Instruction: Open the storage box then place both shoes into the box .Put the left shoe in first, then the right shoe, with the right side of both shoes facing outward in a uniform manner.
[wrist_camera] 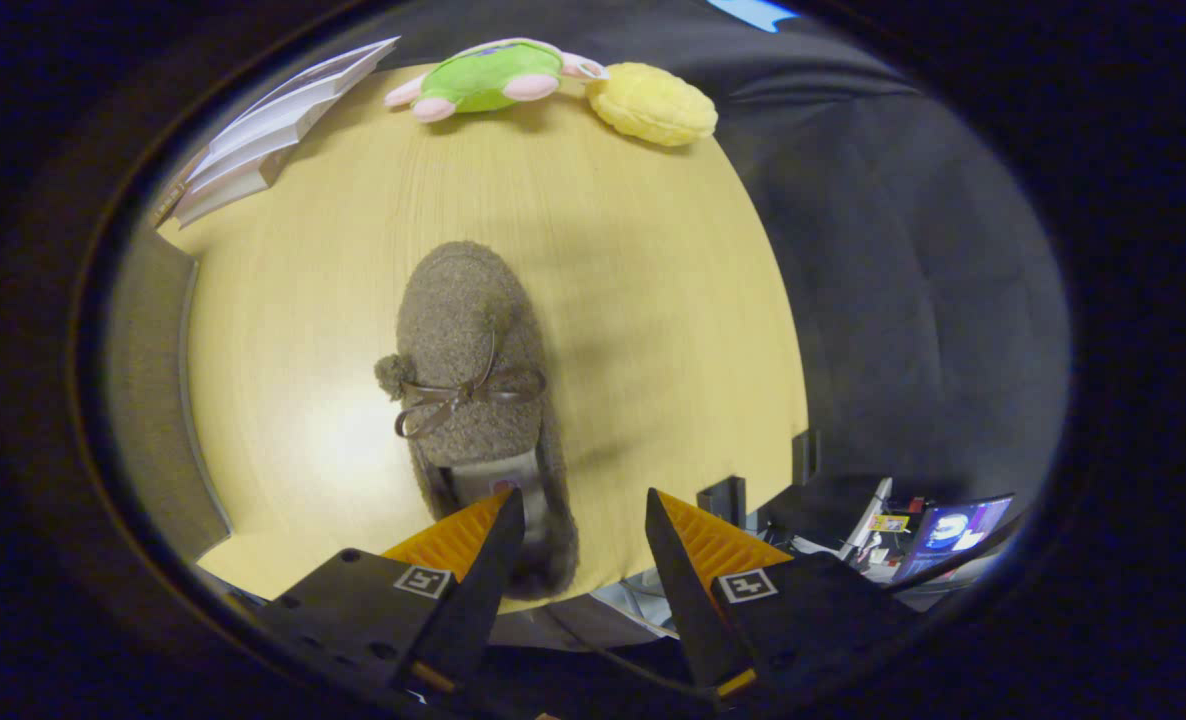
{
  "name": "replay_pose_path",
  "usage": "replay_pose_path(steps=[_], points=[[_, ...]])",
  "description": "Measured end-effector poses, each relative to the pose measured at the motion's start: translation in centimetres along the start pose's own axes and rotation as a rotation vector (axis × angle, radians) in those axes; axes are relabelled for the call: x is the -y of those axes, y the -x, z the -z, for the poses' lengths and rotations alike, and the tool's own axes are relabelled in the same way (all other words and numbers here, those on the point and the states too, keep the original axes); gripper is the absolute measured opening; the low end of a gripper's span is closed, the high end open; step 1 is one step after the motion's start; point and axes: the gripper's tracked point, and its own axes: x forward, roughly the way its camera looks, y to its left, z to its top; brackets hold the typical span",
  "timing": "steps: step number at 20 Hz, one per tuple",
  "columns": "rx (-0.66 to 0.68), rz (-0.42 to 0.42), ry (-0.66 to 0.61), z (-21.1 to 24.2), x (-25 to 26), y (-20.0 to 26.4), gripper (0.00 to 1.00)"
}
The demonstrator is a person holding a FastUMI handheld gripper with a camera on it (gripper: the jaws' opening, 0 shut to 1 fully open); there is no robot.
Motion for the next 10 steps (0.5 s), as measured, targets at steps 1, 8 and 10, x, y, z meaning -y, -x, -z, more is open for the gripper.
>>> replay_pose_path(steps=[1, 8, 10], points=[[-0.008, -0.006, 0.006, 0.2, 0.0, -0.6, 0.7], [-0.02, -0.06, -0.039, 1.0, -0.7, -4.0, 0.43], [-0.012, -0.089, -0.074, 1.1, -1.3, -4.1, 0.35]])
